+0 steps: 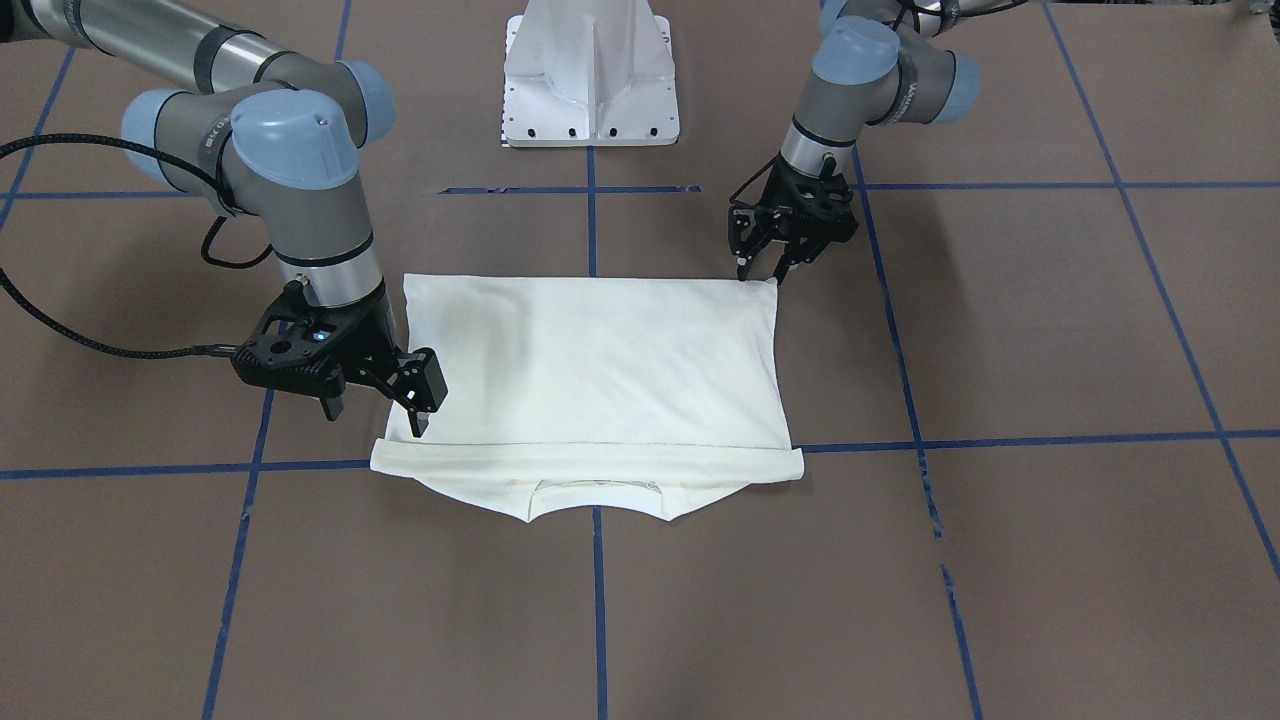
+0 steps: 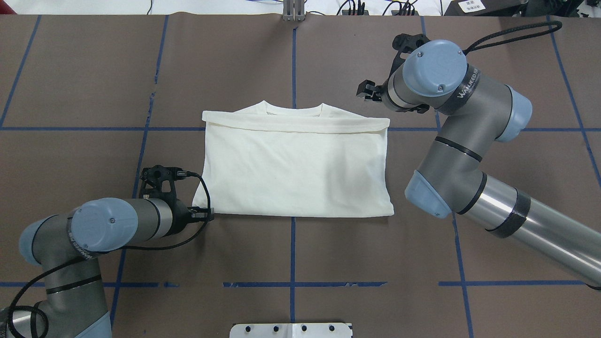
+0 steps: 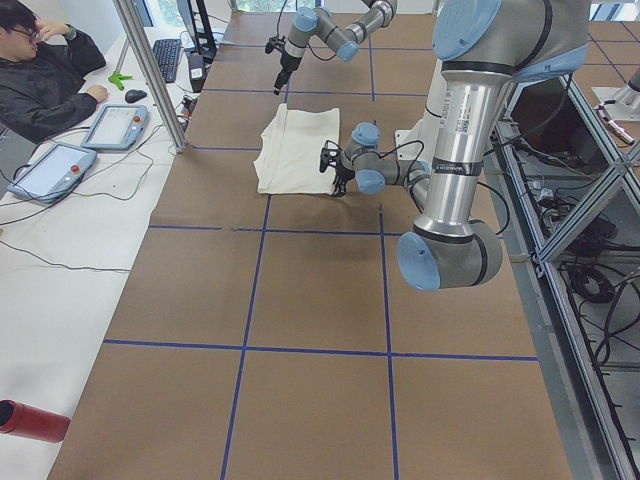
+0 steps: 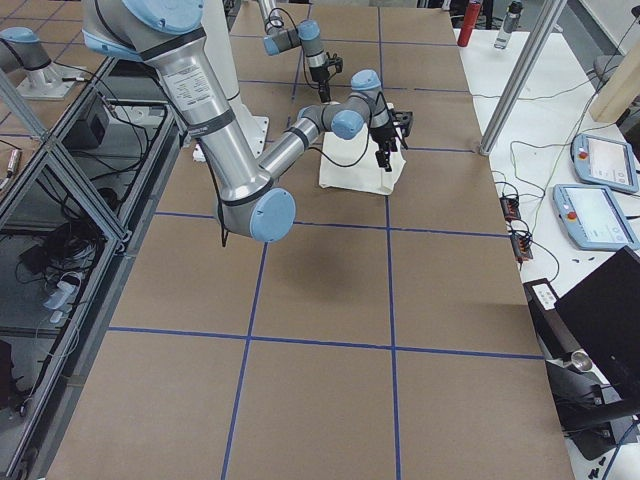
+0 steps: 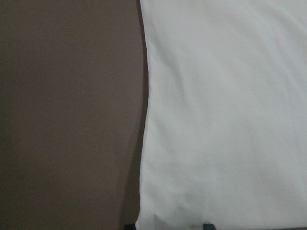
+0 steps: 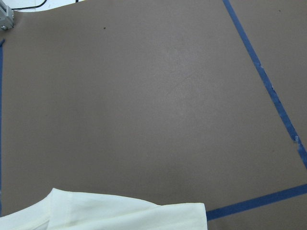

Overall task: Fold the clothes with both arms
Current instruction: 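Release the hem and draw the left gripper back to the shirt's side edge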

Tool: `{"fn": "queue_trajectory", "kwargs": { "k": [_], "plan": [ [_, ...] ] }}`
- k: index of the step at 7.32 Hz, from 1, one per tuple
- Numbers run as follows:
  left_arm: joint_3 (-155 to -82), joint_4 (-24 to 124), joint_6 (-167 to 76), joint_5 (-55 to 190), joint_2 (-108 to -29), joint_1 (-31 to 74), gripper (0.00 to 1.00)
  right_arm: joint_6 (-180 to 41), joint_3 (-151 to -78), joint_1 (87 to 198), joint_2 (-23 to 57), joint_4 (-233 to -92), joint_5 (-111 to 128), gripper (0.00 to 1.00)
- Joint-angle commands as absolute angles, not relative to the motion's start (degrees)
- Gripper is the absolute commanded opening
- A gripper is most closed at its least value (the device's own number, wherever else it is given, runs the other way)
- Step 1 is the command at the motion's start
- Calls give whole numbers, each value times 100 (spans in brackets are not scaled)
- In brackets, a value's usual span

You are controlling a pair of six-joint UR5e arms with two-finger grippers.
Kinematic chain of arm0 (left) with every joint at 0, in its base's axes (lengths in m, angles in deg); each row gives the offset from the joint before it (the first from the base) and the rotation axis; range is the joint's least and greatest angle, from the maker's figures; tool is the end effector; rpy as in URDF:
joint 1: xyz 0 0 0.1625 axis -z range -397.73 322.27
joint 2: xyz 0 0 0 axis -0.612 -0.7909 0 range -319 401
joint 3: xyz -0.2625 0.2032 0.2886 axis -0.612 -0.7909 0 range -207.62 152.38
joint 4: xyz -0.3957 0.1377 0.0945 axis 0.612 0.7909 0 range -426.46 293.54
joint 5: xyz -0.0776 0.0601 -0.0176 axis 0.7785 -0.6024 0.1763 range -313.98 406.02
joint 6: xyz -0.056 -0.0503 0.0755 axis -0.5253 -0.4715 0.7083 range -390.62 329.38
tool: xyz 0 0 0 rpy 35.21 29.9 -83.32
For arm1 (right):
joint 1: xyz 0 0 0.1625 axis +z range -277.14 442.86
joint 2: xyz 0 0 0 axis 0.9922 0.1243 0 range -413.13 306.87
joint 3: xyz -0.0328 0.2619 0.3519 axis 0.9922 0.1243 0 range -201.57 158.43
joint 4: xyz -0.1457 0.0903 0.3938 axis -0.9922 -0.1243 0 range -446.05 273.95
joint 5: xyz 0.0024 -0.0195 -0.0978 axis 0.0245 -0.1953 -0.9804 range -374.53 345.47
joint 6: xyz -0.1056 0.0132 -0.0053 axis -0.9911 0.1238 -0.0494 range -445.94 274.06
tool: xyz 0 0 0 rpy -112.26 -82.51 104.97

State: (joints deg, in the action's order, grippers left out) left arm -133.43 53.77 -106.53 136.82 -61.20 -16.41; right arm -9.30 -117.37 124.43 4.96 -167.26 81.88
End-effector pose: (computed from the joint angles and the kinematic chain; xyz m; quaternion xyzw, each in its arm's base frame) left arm 0.5079 -0.3396 0.3720 0.1422 0.4655 -0.0517 0.8720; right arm -0.4439 -0.5560 0.2867 0.1362 -0.3734 0.2021 0.8951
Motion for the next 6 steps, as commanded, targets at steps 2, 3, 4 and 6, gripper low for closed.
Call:
{"fn": "queue_trajectory", "kwargs": {
  "k": [2,3,4,6],
  "plan": [
    [-13335,5369,-10656,13672,-6113,-1638,3,-930,-11737,12443,496,-16726,8188,100],
    [-13335,5368,-10656,13672,-6112,-1638,0,-930,-11737,12443,496,-16726,8188,100],
    [-13353,5360,-10647,13664,-6121,-1594,0,-930,-11737,12443,496,-16726,8180,100],
    [-13432,5360,-10036,13672,-6060,-1244,0,-948,-11737,12443,496,-16726,8180,100]
  ]
}}
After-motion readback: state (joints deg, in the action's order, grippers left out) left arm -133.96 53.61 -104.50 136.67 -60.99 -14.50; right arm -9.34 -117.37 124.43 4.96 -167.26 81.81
